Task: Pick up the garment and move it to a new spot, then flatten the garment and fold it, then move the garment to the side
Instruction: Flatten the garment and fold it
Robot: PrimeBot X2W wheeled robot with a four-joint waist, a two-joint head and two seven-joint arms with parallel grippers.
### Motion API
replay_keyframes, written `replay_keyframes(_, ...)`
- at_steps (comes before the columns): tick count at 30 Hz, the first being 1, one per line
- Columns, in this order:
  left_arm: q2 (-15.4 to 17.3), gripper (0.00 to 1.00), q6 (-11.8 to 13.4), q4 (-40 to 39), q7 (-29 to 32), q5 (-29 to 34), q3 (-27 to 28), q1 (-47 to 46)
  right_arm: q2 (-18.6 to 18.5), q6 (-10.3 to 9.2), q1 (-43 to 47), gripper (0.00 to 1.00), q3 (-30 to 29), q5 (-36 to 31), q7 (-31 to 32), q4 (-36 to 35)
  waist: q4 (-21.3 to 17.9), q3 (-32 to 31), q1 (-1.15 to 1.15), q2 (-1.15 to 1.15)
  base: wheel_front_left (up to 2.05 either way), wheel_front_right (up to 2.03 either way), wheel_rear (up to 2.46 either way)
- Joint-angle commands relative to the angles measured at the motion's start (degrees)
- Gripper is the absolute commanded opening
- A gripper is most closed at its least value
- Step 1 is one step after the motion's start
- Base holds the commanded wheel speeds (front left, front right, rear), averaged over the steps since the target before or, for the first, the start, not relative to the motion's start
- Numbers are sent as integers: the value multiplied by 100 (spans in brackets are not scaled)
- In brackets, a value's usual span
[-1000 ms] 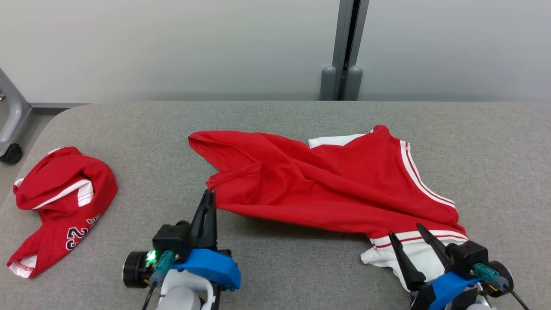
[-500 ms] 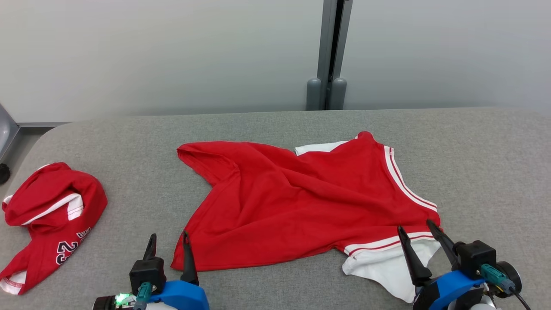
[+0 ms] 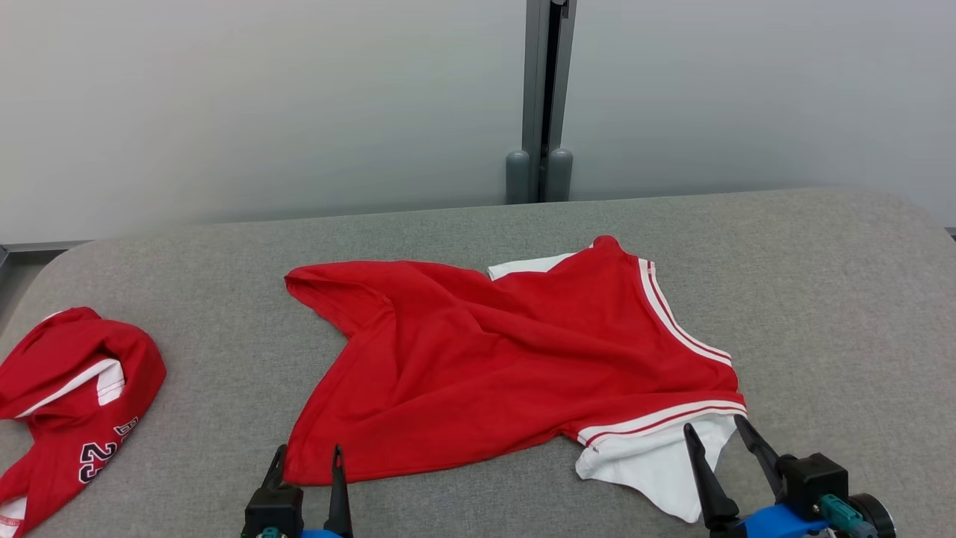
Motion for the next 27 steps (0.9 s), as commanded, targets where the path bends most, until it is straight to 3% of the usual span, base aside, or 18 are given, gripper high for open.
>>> replay_keyframes(1,-4,100,-10,-7,-17,33,13,8,32,-2,75,100,9,-45,-2,14,1,-4,0,0,0,0,0)
replay_keyframes(13,-28,100,-44,-14,-17,58,-3,-20,75,-2,15,100,-39,-124,-2,124,29,12,0,0,0,0,0)
replay_keyframes(27,-30,100,-88,124,-17,-219,-286,-71,172,-2,-339,100,-79,-176,1,1813,102,148,0,0,0,0,0)
